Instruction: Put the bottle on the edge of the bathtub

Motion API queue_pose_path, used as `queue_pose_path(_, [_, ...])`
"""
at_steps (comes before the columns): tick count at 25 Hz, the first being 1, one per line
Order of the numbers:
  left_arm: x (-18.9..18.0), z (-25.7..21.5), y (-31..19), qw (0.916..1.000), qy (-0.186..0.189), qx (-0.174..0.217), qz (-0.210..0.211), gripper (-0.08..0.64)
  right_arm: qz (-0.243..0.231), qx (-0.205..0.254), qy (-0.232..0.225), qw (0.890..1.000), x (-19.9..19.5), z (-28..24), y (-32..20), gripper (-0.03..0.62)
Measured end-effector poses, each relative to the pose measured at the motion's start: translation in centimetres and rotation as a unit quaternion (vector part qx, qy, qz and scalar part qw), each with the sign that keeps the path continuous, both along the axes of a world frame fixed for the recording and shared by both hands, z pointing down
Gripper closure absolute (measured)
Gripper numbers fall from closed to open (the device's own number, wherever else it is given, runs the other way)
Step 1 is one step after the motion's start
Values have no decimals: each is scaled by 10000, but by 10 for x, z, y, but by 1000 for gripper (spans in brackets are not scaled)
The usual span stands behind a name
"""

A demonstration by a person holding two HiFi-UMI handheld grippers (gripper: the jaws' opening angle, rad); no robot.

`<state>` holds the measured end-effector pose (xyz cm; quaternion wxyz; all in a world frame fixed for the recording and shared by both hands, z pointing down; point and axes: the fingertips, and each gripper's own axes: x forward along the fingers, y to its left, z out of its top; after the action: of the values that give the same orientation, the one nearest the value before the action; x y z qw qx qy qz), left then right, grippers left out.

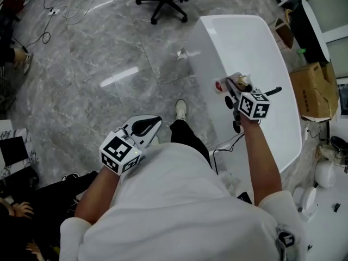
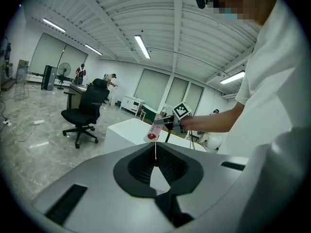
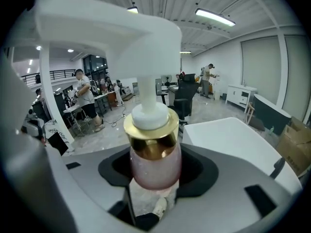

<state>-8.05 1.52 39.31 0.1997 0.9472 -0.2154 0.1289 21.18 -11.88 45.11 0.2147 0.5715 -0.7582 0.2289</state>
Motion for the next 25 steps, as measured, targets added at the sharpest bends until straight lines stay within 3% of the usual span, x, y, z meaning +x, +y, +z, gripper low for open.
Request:
queue_pose_path(7, [20, -5, -73, 9989, -185, 23, -436, 540, 56, -120, -7, 9999, 47, 38, -95, 367])
queue_pose_path(15, [83, -7, -151, 9976, -397, -163, -540, 540, 60, -293, -42, 9995, 99, 85, -193, 367])
queue_pose_path(25, [154, 5, -208, 9955, -647, -421, -552, 540, 242, -390, 103, 9989, 153, 159, -296, 367])
